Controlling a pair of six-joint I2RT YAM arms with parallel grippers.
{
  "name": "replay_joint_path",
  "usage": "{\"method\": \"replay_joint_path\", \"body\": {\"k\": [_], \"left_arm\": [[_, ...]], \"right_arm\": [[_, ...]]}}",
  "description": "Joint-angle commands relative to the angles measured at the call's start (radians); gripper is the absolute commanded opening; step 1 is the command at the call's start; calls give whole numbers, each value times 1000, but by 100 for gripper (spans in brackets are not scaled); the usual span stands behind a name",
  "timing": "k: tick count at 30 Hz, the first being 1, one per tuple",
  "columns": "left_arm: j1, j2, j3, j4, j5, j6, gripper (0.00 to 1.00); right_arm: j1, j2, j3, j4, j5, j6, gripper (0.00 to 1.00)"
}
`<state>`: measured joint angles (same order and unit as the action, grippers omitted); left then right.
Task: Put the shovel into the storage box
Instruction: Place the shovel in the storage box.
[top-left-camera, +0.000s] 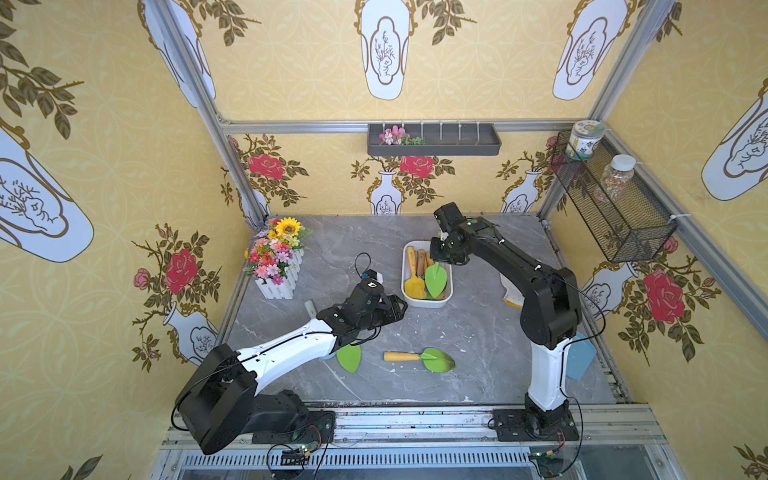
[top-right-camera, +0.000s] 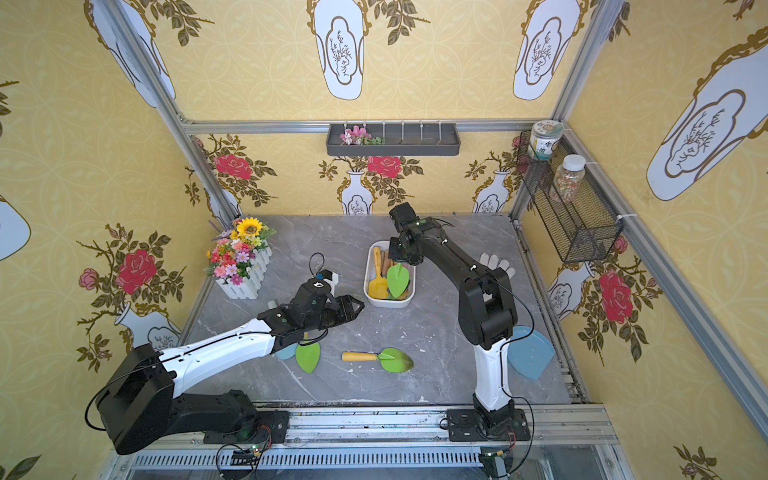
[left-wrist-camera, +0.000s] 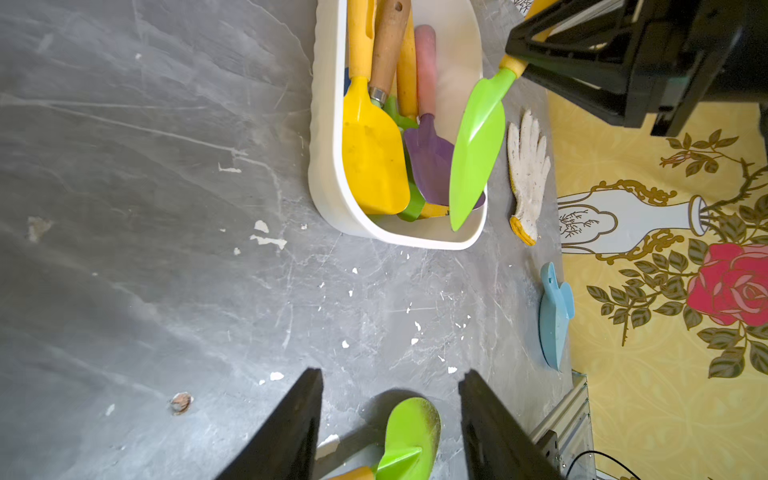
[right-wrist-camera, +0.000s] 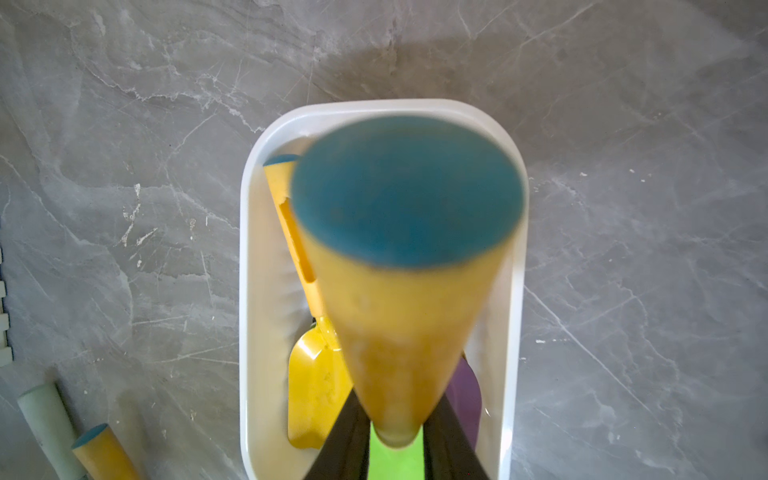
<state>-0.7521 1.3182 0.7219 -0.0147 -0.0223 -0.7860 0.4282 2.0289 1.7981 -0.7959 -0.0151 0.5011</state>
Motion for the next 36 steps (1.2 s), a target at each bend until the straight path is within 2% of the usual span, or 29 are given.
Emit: {"method": "replay_joint_path", "body": {"k": [1, 9, 28, 36], "left_arm": [[0, -4, -14, 15, 3, -4, 57], [1, -11, -29, 19, 2, -12, 57], [1, 10, -41, 42, 14, -24, 57], [1, 12, -40, 44, 14, -25, 57]], "right_arm": [[0, 40, 31, -16, -35, 18, 26], [-6, 139, 86, -31, -25, 20, 25], [-3, 219, 173, -54, 1, 0, 27], [-2, 223, 190, -67, 6, -2, 35]]}}
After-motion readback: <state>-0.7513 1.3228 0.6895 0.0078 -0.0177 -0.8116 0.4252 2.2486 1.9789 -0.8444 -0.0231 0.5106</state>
